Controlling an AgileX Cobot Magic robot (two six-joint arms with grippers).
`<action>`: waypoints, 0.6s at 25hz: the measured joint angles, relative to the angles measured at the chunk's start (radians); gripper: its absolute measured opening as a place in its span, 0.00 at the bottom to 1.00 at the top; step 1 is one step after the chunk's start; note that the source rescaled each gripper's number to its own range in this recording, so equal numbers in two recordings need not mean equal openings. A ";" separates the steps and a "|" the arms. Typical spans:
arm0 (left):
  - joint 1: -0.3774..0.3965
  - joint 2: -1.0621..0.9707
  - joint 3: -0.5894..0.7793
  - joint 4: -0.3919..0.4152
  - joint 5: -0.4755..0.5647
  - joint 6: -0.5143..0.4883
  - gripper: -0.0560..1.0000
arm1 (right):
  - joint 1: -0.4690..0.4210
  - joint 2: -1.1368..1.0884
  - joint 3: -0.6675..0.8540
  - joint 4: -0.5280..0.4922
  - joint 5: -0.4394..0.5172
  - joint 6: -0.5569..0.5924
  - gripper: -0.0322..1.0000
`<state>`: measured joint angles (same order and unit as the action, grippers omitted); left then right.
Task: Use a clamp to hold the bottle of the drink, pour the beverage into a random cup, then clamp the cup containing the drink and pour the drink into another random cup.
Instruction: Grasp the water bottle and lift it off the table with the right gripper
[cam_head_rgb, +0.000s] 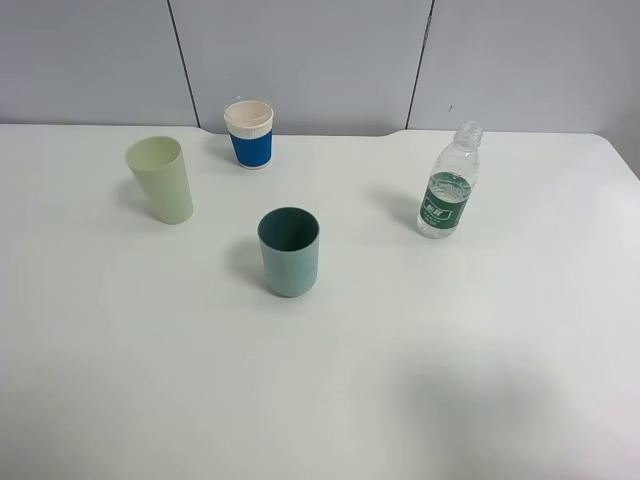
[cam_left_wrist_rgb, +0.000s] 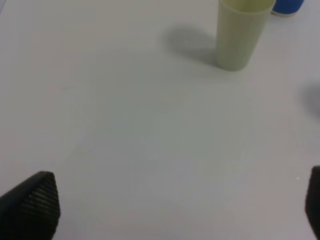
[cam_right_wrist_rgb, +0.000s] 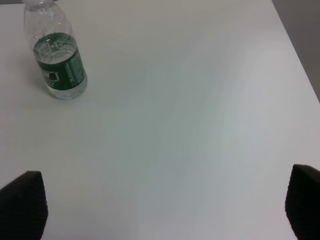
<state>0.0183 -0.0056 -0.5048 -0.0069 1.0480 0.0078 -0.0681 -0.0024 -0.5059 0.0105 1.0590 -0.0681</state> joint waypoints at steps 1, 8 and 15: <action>0.000 0.000 0.000 0.000 0.000 0.000 1.00 | 0.000 0.000 0.000 0.000 0.000 0.000 0.89; 0.000 0.000 0.000 0.000 0.000 0.000 1.00 | 0.000 0.000 0.000 0.000 0.000 0.000 0.89; 0.000 0.000 0.000 0.000 0.000 0.000 1.00 | 0.000 0.000 0.000 0.000 0.000 0.000 0.89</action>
<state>0.0183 -0.0056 -0.5048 -0.0069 1.0480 0.0078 -0.0681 -0.0024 -0.5059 0.0105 1.0590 -0.0681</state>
